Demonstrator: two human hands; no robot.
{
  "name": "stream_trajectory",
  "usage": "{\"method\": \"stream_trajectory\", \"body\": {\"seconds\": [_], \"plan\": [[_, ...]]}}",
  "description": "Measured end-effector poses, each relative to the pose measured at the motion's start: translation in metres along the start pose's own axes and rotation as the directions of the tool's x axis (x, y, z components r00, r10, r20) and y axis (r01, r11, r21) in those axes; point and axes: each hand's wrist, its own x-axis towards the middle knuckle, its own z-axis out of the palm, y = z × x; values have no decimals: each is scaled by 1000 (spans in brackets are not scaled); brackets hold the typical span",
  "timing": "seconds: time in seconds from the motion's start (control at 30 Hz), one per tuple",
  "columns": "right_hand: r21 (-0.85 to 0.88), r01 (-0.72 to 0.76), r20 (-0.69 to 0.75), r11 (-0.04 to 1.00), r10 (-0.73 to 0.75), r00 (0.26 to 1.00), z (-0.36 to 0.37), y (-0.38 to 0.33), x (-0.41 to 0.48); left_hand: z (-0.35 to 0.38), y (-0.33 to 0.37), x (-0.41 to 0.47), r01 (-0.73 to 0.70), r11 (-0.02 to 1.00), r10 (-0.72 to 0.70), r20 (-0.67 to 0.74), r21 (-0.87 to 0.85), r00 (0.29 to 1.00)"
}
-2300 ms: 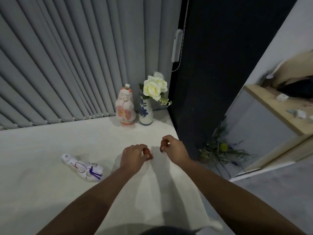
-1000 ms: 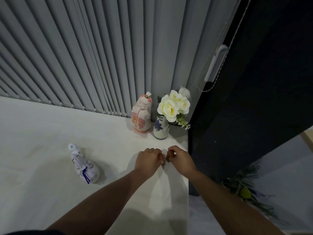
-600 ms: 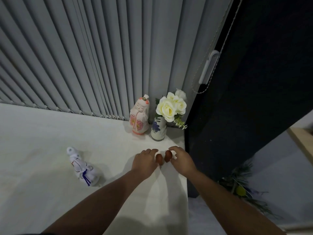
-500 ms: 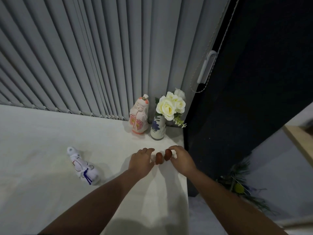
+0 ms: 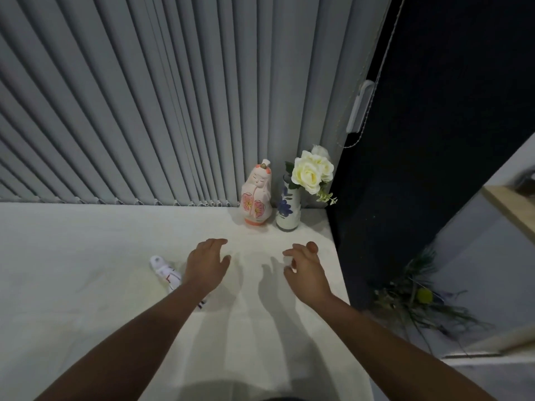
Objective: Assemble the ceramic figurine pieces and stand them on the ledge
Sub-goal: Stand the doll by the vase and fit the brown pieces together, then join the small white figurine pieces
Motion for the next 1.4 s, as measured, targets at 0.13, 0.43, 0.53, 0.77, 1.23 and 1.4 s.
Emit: {"method": "stream_trajectory", "body": {"seconds": [0.13, 0.43, 0.53, 0.77, 1.23, 1.4], "plan": [[87, -54, 0, 995, 54, 999, 28, -55, -8, -26, -33, 1, 40, 998, -41, -18, -45, 999], [177, -79, 38, 981, 73, 997, 109, -154, -22, -61, -131, -3, 45, 999, -46, -25, -26, 999], [131, -104, 73, 986, 95, 993, 134, -169, -28, -64, -162, -8, 7, 1000, -6, 12, -28, 1000], [4, -138, -86, 990, 138, 987, 172, -182, -30, -53, -193, -7, -107, 991, 120, 172, -85, 978], [-157, -162, -231, 974, 123, 965, 193, -168, -15, -34, -196, 24, -124, 962, 177, 210, -243, 962], [-50, -137, -243, 989, 121, 962, 180, -152, 3, -24, -187, 48, -103, 953, 159, 182, -286, 970]]}}
